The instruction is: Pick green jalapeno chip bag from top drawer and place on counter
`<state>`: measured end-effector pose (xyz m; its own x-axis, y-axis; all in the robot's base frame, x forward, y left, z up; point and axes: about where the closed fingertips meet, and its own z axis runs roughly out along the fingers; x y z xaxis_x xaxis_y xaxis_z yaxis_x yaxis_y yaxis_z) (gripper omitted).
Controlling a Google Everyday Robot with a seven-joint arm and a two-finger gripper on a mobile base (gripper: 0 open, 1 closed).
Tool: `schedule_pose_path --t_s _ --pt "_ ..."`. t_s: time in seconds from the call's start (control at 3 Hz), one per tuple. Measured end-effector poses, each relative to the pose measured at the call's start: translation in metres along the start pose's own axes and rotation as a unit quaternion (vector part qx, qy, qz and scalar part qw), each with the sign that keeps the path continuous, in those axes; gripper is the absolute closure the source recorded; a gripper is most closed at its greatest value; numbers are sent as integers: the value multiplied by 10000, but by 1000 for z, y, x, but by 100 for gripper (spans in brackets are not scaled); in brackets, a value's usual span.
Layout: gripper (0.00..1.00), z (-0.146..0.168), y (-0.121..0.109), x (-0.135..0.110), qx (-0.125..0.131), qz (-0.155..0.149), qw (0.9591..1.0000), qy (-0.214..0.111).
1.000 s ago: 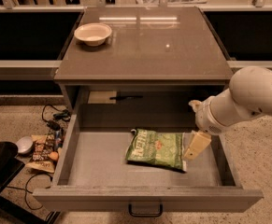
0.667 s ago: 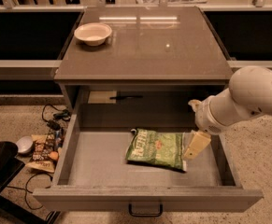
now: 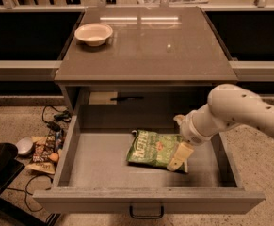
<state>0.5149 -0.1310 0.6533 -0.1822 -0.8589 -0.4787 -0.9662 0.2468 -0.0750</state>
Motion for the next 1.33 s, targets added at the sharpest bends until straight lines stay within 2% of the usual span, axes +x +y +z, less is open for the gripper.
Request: schedule_pose_path --t_s 0.33,0.67,1.0,1.33 --pt "18 41 4 5 -266 161 9994 -120" --pt "41 72 14 9 -549 328 9977 -241" --pt "72 67 15 5 -576 341 9974 -260" --pt "95 64 14 3 -576 341 9974 -260"
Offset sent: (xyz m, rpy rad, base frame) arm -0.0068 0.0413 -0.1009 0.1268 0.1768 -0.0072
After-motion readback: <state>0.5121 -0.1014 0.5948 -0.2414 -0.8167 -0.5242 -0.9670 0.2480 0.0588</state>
